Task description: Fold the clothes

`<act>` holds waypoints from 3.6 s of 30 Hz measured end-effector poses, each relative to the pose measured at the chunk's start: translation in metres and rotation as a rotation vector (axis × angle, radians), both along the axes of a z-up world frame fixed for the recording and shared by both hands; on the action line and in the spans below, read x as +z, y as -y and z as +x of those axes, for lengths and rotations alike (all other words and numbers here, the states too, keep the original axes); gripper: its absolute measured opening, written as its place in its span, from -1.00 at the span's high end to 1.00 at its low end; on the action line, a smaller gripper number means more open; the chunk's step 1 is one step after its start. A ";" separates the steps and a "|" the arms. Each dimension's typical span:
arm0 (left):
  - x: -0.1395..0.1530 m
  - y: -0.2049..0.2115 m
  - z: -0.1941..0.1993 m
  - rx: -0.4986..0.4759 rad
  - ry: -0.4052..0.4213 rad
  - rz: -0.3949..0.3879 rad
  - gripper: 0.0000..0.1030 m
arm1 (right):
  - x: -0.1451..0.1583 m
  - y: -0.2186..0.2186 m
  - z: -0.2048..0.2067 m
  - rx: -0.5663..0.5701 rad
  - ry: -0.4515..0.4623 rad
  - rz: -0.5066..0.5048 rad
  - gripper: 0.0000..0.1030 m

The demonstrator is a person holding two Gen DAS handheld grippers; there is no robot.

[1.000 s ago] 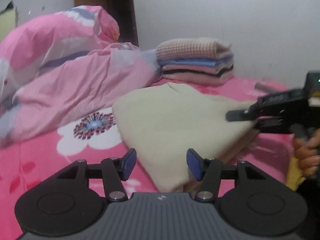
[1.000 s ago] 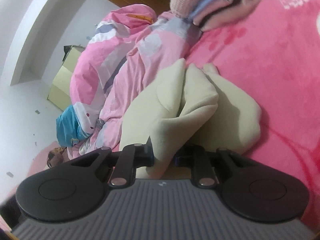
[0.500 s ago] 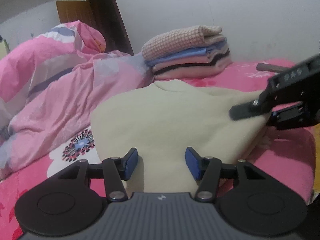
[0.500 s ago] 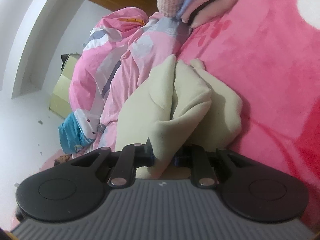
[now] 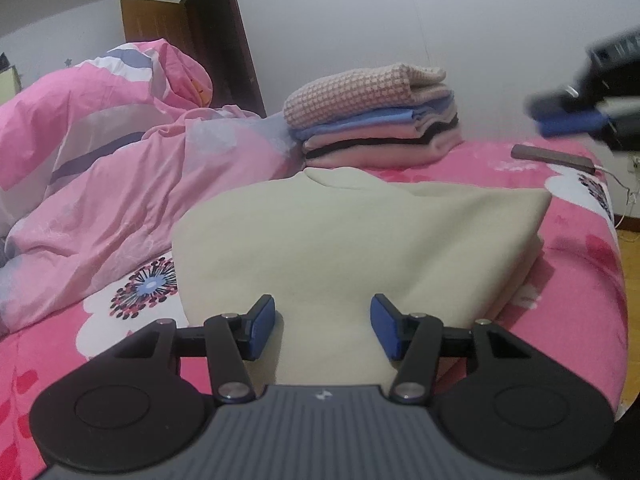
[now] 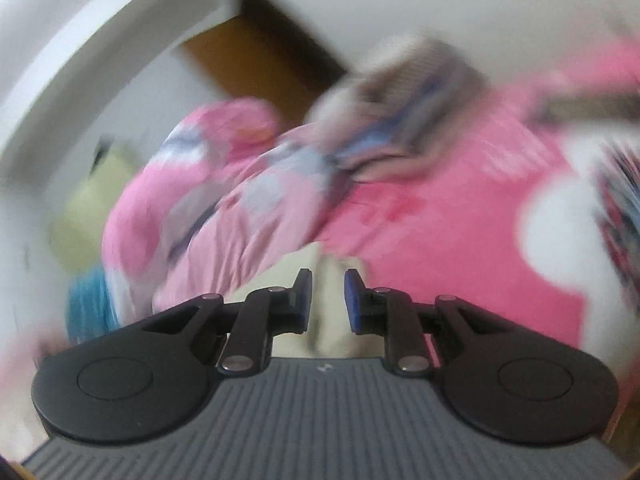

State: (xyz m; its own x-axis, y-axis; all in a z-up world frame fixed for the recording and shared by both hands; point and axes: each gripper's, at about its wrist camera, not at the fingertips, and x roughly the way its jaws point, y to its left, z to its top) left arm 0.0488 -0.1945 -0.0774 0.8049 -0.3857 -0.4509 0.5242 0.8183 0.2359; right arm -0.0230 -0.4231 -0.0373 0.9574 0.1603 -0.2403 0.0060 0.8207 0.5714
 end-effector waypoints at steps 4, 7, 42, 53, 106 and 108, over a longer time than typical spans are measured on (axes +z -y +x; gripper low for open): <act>-0.001 -0.004 0.002 -0.010 -0.016 -0.036 -0.04 | -0.009 -0.060 0.033 0.181 -0.028 -0.356 0.70; -0.003 -0.007 0.003 -0.031 -0.030 -0.064 -0.04 | -0.041 -0.067 0.054 0.196 -0.173 -0.491 0.72; -0.011 -0.017 0.008 -0.066 -0.055 -0.176 -0.05 | -0.004 -0.175 0.240 0.614 -0.195 -0.554 0.73; -0.012 -0.014 0.009 -0.052 -0.049 -0.163 -0.05 | -0.044 -0.192 0.269 0.578 -0.267 -0.563 0.72; -0.009 -0.063 -0.042 0.182 -0.060 0.032 0.04 | -0.036 -0.109 0.088 0.411 -0.236 -0.585 0.75; -0.013 -0.066 -0.037 0.185 -0.092 0.021 0.03 | -0.038 -0.110 0.088 0.417 -0.234 -0.595 0.75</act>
State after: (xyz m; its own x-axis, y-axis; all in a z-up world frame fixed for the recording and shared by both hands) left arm 0.0120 -0.1288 -0.0904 0.8165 -0.2245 -0.5320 0.3851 0.8982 0.2120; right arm 0.0647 -0.3129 -0.0750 0.7596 0.2774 -0.5882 -0.3052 0.9507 0.0542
